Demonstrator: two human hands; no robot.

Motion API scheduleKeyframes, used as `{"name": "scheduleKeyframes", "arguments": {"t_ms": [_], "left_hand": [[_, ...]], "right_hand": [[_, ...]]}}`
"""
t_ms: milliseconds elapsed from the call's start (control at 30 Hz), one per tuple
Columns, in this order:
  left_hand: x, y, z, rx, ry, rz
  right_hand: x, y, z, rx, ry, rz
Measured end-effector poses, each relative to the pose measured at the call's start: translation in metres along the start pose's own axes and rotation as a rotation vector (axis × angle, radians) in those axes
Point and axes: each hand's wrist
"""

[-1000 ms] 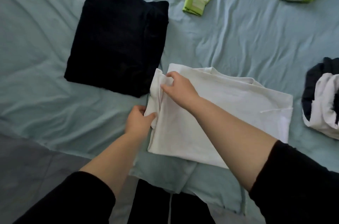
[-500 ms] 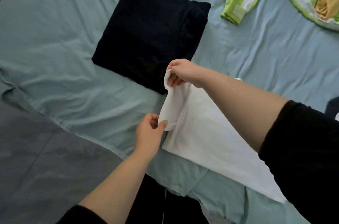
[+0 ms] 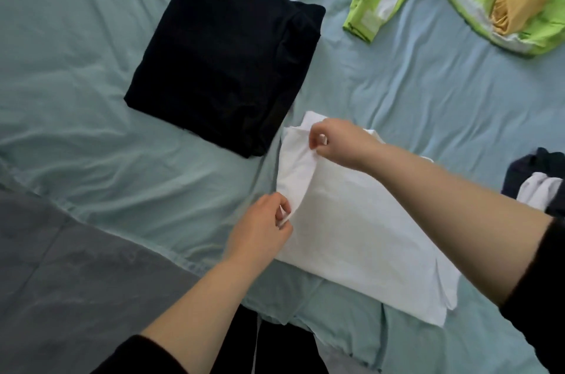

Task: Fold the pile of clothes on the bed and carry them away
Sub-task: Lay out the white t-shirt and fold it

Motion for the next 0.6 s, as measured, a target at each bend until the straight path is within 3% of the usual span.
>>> {"name": "scheduleKeyframes", "arguments": {"t_ms": [167, 233, 300, 367, 500, 600], "left_hand": [[0.010, 0.016, 0.014, -0.132, -0.053, 0.231], [0.009, 0.017, 0.017, -0.087, -0.099, 0.174], [0.007, 0.014, 0.020, 0.086, -0.149, 0.049], [0.005, 0.010, 0.024, 0.214, -0.205, -0.051], [0.004, 0.011, 0.033, 0.097, -0.288, 0.033], [0.002, 0.018, 0.034, 0.096, -0.264, 0.157]], "right_hand": [[0.023, 0.035, -0.012, 0.001, 0.085, -0.025], [0.020, 0.047, -0.017, 0.155, 0.170, -0.021], [0.006, 0.058, -0.024, 0.384, 0.223, 0.031], [-0.014, 0.069, -0.031, 0.473, 0.221, 0.247], [-0.030, 0.083, -0.024, 0.201, 0.344, 0.852], [-0.012, 0.067, -0.001, 0.250, 0.530, 1.208]]}}
Point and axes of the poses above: each hand's wrist, its own z-axis towards the middle knuckle, its own y-axis out of the palm, x = y × z, and after that the axes turned 11 degrees about -y, right-handed
